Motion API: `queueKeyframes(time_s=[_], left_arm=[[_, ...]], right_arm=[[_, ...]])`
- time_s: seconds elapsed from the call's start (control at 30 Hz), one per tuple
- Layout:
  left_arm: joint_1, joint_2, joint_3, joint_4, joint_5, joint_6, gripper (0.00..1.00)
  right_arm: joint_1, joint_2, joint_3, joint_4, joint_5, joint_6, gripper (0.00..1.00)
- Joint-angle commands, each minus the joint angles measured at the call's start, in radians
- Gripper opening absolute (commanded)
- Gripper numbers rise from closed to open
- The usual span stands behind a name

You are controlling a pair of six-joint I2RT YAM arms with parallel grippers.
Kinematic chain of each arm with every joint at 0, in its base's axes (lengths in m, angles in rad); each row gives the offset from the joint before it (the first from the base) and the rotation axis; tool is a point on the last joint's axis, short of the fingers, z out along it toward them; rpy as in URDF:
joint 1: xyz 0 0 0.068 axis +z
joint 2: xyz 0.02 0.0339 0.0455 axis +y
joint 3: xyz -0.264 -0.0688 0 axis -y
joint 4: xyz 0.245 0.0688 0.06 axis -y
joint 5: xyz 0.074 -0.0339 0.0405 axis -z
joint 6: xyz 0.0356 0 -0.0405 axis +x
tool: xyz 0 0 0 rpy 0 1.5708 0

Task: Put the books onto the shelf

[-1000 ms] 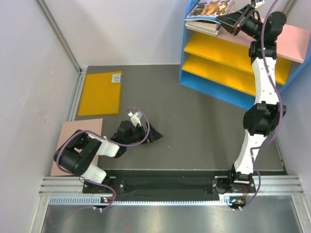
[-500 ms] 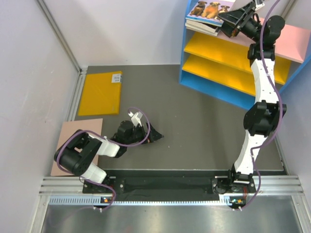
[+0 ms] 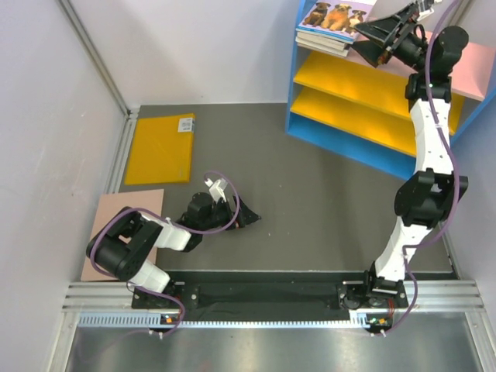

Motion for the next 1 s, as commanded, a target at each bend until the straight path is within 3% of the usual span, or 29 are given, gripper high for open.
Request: queueKeyframes(time_s=[0.0, 0.17, 0.2, 0.27, 0.4, 0.43, 0.5, 0.57, 0.67, 0.83, 0.97], left_arm=[[-0.006, 0.014, 0.0, -0.008, 0.009, 0.01, 0.99], [-0.007, 0.008, -0.002, -0.011, 0.008, 0.01, 0.99], [-0.007, 0.006, 0.004, -0.019, 0.011, 0.013, 0.99], [-0.007, 0.002, 0.018, -0.04, 0.02, 0.026, 0.99], [-0.007, -0.046, 0.074, -0.108, 0.052, 0.098, 0.99], [-0.007, -0.081, 0.097, -0.242, 0.036, 0.121, 0.99], [-0.009, -0.112, 0.192, -0.414, -0.021, 0.207, 0.99], [-0.009, -0.155, 0.246, -0.599, -0.13, 0.249, 0.99], [-0.009, -0.202, 0.309, -0.719, -0.211, 0.312, 0.99], [-0.007, -0.242, 0.351, -0.791, -0.28, 0.313, 0.99], [-0.007, -0.265, 0.355, -0.838, -0.319, 0.31, 0.99]], right_arm=[[-0.037, -0.087, -0.018, -0.136, -0.001, -0.128, 0.99], [-0.054, -0.159, -0.058, -0.272, 0.032, -0.31, 1.0], [-0.054, -0.177, -0.058, -0.394, 0.048, -0.37, 1.0], [-0.052, -0.245, -0.062, -0.598, 0.125, -0.572, 1.0], [-0.02, -0.413, -0.166, -0.818, 0.327, -0.887, 1.0], [0.0, -0.494, -0.249, -0.851, 0.442, -0.995, 1.0], [0.014, -0.588, -0.376, -0.851, 0.537, -1.067, 1.0], [0.018, -0.737, -0.606, -0.778, 0.64, -1.121, 1.0], [0.018, -0.9, -0.87, -0.716, 0.777, -1.153, 1.0], [0.023, -1.07, -1.191, -0.694, 0.964, -1.112, 1.0], [0.023, -1.154, -1.354, -0.665, 1.003, -1.095, 1.0]])
